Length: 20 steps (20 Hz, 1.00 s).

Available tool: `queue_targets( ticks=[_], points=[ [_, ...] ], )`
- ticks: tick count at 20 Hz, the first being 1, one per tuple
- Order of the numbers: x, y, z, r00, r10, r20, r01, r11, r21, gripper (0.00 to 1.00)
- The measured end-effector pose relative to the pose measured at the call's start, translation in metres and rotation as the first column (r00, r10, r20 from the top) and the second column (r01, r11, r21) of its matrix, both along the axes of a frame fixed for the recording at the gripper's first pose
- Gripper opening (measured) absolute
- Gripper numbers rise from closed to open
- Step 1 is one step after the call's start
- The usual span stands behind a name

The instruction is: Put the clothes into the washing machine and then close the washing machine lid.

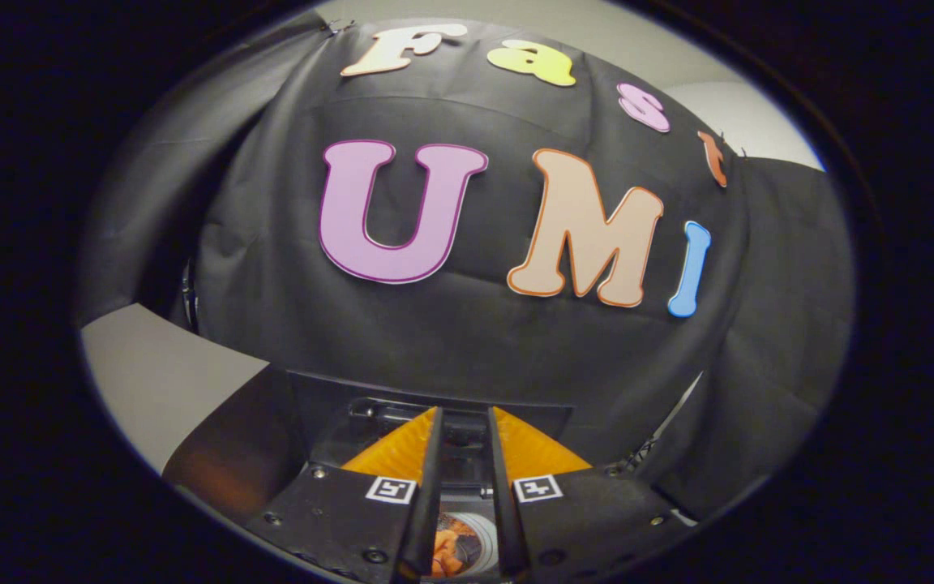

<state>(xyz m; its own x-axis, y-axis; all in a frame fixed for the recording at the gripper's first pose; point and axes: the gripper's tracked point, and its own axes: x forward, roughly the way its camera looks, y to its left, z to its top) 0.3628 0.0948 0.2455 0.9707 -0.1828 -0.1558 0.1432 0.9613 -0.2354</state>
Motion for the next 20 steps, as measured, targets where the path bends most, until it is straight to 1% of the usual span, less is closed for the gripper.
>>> queue_targets(
  ticks=[1,5,8,9,12,16,20],
  points=[
    [0.004,0.0,-0.002,1.0,-0.001,-0.003,0.001,1.0,0.002,0.31],
    [0.023,0.005,-0.007,1.0,0.01,-0.01,-0.01,1.0,0.028,0.6],
    [0.045,0.008,-0.012,1.0,0.013,-0.009,-0.013,0.998,0.061,0.81],
    [0.053,0.009,-0.013,1.0,0.016,-0.011,-0.015,0.997,0.071,0.89],
    [0.079,0.014,-0.015,1.0,0.025,-0.004,-0.025,0.995,0.095,0.96],
    [0.116,0.009,-0.026,1.0,-0.001,-0.02,0.003,0.99,0.141,0.97],
    [0.13,0.004,-0.048,0.996,-0.022,-0.084,0.034,0.987,0.154,0.98]
  ],
)
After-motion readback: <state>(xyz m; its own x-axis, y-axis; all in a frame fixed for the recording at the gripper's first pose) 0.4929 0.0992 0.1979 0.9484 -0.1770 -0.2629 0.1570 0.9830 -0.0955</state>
